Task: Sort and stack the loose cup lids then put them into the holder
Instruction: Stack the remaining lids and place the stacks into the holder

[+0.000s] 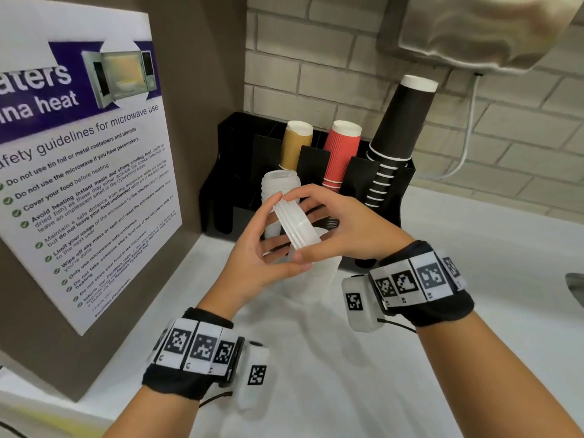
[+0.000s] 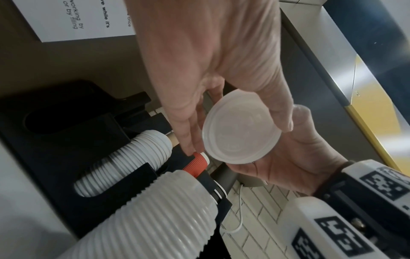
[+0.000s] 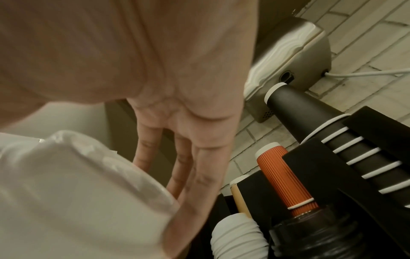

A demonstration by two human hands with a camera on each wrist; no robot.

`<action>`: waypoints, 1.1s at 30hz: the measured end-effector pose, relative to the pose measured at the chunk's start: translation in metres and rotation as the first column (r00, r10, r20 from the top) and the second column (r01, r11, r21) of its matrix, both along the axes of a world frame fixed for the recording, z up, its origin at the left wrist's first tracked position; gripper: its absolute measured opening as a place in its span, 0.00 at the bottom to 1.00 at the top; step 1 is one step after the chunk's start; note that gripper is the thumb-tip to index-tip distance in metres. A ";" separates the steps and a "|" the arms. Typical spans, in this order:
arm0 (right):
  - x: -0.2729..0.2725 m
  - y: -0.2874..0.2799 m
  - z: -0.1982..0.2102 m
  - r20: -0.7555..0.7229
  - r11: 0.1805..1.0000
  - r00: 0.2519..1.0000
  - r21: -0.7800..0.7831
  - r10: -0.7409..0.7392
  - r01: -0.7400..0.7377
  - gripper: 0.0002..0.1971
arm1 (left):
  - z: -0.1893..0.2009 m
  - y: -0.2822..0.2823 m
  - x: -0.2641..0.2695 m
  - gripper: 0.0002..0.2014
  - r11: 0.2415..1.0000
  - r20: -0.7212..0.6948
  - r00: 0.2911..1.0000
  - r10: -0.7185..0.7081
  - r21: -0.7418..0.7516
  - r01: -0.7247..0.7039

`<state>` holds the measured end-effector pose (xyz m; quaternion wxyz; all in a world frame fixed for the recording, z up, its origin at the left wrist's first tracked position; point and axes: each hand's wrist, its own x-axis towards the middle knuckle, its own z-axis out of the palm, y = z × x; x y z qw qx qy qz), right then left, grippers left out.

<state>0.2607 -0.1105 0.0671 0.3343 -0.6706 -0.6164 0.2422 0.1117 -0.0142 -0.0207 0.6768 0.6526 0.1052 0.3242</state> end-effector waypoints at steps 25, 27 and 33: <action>0.143 0.009 -0.065 0.707 0.826 0.668 -0.218 -0.234 0.520 0.40 | -0.012 0.036 -0.032 0.18 0.928 -0.127 0.920 0.371 0.080 -0.364; 0.135 0.014 -0.071 0.787 0.803 0.599 -0.259 -0.147 0.538 0.37 | -0.012 0.036 -0.031 0.18 0.931 -0.128 0.922 0.365 0.082 -0.357; 0.125 0.022 -0.091 0.873 0.744 0.487 -0.326 0.001 0.583 0.33 | -0.012 0.034 -0.031 0.16 0.933 -0.144 0.923 0.358 0.095 -0.347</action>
